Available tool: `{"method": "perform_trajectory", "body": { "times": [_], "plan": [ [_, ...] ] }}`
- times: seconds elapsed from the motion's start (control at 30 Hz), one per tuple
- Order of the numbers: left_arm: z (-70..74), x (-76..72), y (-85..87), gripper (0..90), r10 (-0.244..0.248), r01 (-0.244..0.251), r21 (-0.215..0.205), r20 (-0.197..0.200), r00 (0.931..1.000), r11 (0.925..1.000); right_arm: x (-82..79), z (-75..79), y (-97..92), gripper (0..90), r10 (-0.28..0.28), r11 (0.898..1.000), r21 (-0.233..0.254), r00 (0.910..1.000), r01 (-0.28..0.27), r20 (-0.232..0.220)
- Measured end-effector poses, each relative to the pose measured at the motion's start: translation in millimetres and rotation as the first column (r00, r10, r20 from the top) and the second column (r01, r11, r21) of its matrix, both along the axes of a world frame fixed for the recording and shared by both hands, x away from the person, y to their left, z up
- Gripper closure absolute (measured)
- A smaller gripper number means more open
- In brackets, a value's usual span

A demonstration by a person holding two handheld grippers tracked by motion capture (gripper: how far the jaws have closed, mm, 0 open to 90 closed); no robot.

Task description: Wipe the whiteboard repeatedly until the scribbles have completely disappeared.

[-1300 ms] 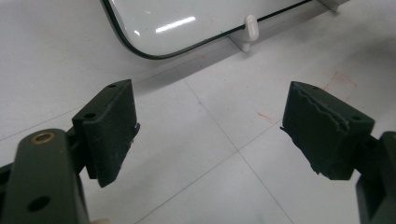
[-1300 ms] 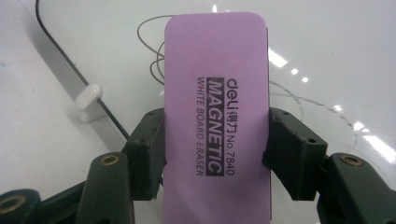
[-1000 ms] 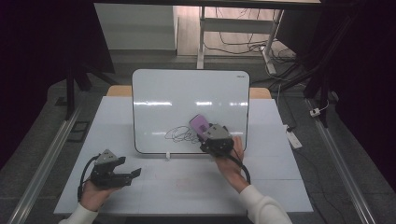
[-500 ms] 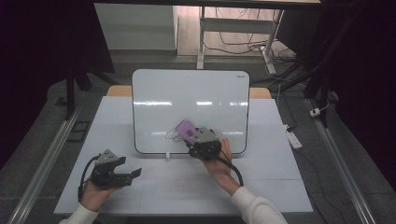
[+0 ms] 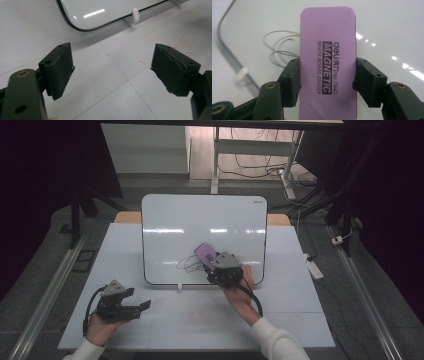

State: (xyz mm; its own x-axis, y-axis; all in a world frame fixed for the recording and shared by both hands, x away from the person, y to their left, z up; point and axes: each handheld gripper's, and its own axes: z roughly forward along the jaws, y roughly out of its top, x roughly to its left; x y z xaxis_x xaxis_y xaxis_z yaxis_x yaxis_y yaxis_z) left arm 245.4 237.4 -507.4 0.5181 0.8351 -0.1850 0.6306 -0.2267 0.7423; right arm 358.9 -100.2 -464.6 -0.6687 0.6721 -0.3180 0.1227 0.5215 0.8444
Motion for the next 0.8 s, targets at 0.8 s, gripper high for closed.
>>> {"method": "perform_trajectory", "body": {
  "times": [0.8],
  "plan": [
    [-1.5, 1.4, -3.9, 18.5, -0.013, 0.013, 0.006, -0.005, 0.9999, 0.9999, -12.2, -11.8, -18.6, 41.0, -0.073, 0.996, -0.055, 0.9973, 0.073, 0.006]
  ]
}}
